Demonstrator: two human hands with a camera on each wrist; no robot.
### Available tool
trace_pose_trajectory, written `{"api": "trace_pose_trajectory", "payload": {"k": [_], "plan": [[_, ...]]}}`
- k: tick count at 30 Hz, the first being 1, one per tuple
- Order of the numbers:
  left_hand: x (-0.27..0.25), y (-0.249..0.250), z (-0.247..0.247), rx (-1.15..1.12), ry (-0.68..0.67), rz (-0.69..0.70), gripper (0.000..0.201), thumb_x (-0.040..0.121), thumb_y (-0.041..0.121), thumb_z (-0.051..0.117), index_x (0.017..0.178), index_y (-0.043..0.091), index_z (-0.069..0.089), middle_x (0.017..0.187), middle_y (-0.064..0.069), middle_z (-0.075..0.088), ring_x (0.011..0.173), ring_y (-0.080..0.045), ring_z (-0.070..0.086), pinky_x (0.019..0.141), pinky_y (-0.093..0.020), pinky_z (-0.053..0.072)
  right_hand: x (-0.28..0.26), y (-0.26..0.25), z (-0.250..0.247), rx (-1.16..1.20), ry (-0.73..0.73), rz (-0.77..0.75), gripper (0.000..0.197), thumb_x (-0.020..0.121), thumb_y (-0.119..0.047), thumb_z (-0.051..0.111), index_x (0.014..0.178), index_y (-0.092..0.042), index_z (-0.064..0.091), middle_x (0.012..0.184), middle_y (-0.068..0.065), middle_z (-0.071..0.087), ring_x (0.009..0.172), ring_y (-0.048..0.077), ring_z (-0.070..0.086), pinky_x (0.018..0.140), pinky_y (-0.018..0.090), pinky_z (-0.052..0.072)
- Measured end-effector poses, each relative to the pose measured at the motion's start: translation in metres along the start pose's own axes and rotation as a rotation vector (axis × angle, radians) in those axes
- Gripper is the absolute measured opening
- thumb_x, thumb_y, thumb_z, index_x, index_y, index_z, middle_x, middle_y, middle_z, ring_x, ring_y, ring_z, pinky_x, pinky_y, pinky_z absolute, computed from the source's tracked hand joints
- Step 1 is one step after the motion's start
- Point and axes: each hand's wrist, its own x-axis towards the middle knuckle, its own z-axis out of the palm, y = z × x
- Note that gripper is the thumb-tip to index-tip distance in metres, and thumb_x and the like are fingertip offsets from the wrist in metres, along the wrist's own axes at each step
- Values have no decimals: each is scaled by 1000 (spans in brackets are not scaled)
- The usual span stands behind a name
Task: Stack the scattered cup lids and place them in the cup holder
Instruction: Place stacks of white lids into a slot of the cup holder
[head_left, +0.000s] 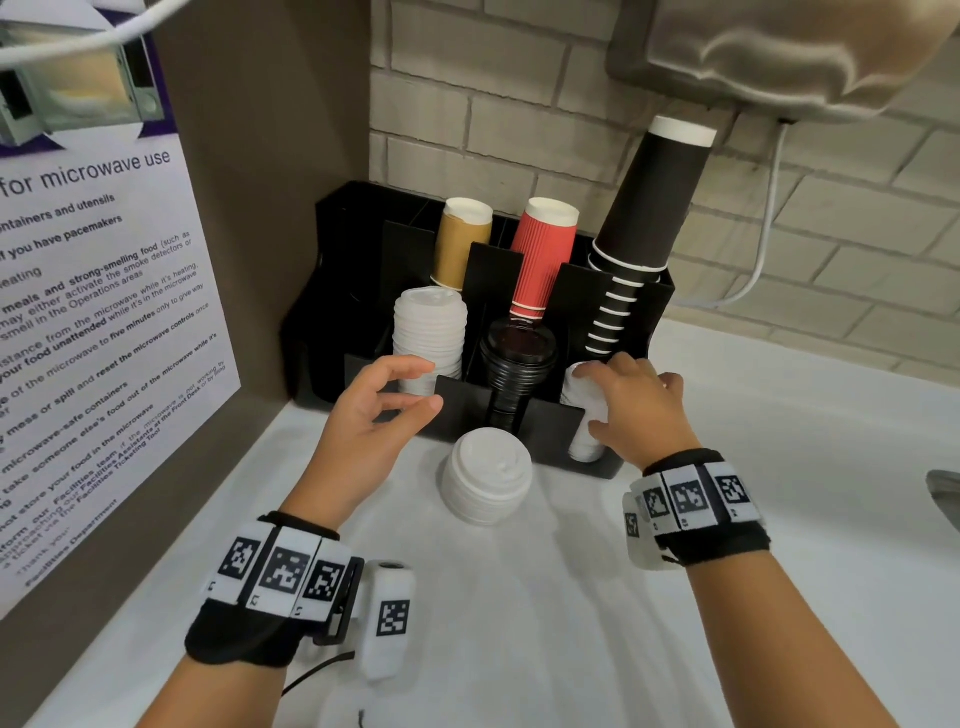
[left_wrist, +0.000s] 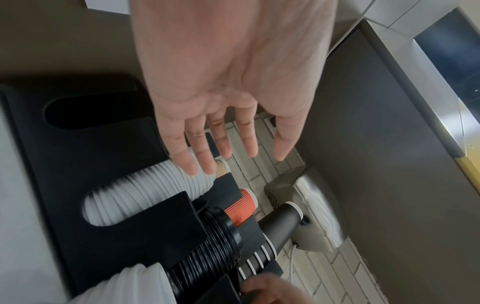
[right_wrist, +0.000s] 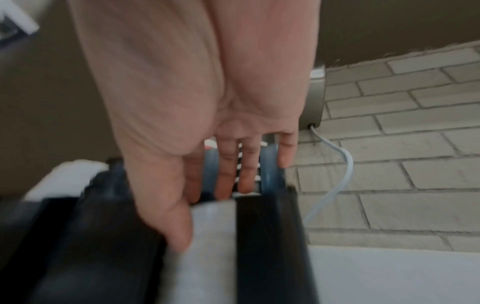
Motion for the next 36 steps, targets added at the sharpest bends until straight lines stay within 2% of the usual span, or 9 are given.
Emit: {"api": "trace_pose_trajectory", "payload": {"k": [3, 5, 7, 9, 17, 28, 30, 33, 36], "plan": [[1, -2, 0, -4, 7, -12, 27, 90, 13, 66, 107, 34, 62, 118, 13, 61, 96, -10, 64, 99, -41, 49, -13, -16, -14, 431, 208, -59, 28, 77, -11, 69, 104, -15, 61, 102, 7, 55, 94, 28, 54, 83, 41, 45], [1, -3, 1, -8, 10, -19, 27, 90, 14, 66, 107, 34, 62, 119, 12, 61, 98, -12, 64, 100, -42, 49, -23, -37, -17, 643, 38, -135, 21, 79, -20, 73, 90, -14, 57, 92, 6, 54, 84, 24, 54, 78, 37, 47], [1, -4, 1, -5, 6, -21, 27, 90, 14, 66, 106, 35, 62, 120, 12, 60, 100, -13, 64, 99, -41, 49, -30, -60, -9, 629, -289, -147, 31, 80, -37, 72, 93, -21, 49, 98, 2, 48, 89, 21, 52, 80, 31, 46], [-1, -4, 1, 1, -2, -18, 26, 90, 15, 66, 107, 35, 62, 120, 12, 60, 100, -14, 64, 98, -40, 49, -32, -76, 4, 542, -410, -107, 39, 82, -45, 68, 101, -22, 43, 107, 0, 41, 98, 26, 51, 86, 36, 45], [1, -6, -1, -13, -8, -9, 26, 90, 14, 66, 108, 32, 62, 119, 11, 60, 96, -10, 64, 92, -31, 50, -26, -106, 26, 413, -351, -5, 73, 76, -47, 72, 127, -10, 35, 128, 10, 33, 111, 39, 46, 86, 38, 40], [2, -11, -7, -9, 10, -20, 27, 89, 16, 66, 112, 31, 62, 120, 11, 60, 99, -10, 63, 91, -30, 50, -23, -94, 11, 533, -283, -3, 63, 73, -42, 73, 116, -17, 34, 118, 5, 33, 106, 36, 44, 86, 42, 43], [1, -8, -6, -10, -39, -37, 34, 85, 23, 70, 116, 33, 60, 124, 11, 59, 104, -10, 63, 94, -31, 52, -25, -85, 2, 708, -206, 2, 54, 73, -39, 74, 106, -20, 36, 110, 1, 35, 99, 25, 47, 84, 31, 43], [-4, -6, 2, -41, -235, -66, 77, 66, 37, 88, 132, 42, 49, 135, 15, 52, 118, -6, 57, 94, -28, 52, -31, -80, -13, 1017, -98, -12, 49, 75, -36, 74, 107, -27, 39, 107, -1, 41, 95, 9, 45, 75, 10, 35], [-9, -4, 16, -105, -340, -34, 97, 57, 41, 85, 141, 49, 36, 141, 18, 47, 123, -7, 55, 97, -31, 51, -40, -84, -24, 1262, -150, -52, 58, 72, -45, 68, 121, -42, 38, 118, 4, 48, 107, 12, 52, 86, 22, 44]]}}
